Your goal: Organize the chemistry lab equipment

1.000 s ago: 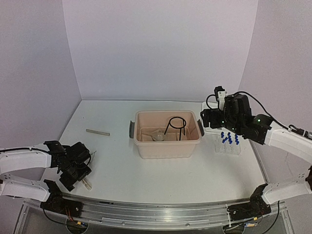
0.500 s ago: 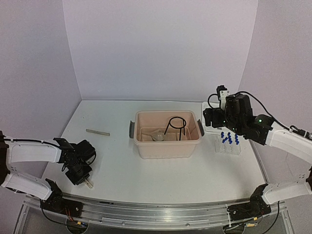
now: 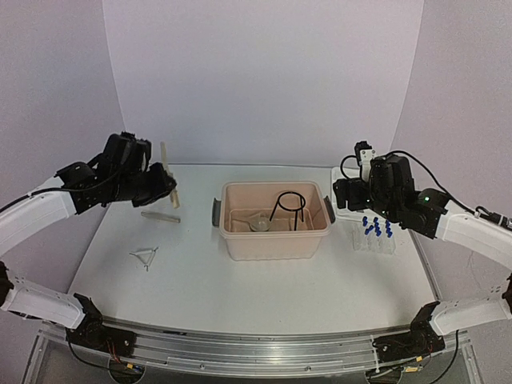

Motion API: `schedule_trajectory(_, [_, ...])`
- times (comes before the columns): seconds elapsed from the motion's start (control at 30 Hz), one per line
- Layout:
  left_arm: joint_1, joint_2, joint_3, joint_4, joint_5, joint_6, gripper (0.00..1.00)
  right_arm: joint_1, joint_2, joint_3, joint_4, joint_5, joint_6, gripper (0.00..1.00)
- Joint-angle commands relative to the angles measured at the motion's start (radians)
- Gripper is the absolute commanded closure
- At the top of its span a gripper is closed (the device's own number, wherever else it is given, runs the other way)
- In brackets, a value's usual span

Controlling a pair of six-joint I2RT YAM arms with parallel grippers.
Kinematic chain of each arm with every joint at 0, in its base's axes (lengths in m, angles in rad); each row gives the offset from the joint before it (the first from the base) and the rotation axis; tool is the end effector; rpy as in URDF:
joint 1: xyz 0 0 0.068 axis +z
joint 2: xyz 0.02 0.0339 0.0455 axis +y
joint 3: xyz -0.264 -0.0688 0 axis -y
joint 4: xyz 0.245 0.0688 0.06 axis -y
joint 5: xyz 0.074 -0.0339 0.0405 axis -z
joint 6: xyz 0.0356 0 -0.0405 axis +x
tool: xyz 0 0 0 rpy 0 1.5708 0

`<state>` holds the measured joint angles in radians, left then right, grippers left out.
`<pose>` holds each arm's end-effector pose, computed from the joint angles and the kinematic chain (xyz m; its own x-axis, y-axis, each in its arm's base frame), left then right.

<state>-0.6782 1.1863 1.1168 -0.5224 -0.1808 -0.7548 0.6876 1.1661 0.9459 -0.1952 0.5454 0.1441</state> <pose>0.2065 -0.1582 0.3402 -0.6597 -0.3340 -0.6732 0.0672 0.8660 -0.4955 0.2156 0.1532 0.3191 -0.3339 -0.1153 -0.9355 -0.1292 0.9887 -0.0758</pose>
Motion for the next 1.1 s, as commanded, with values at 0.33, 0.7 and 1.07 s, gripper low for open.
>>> schedule_trajectory(0.33, [-0.116, 0.648, 0.68, -0.096, 0.632, 1.198, 1.0, -0.003, -0.101, -0.009, 0.006, -0.14, 0.023, 0.09])
schedule_trajectory(0.7, [-0.129, 0.953, 0.936, -0.444, 0.63, 1.455, 1.0, -0.003, -0.121, -0.013, -0.021, -0.112, 0.045, 0.09])
schedule_trajectory(1.07, [-0.16, 1.029, 0.936, -0.496, 0.602, 1.509, 0.98, -0.003, -0.126, -0.01, -0.042, -0.09, 0.043, 0.09])
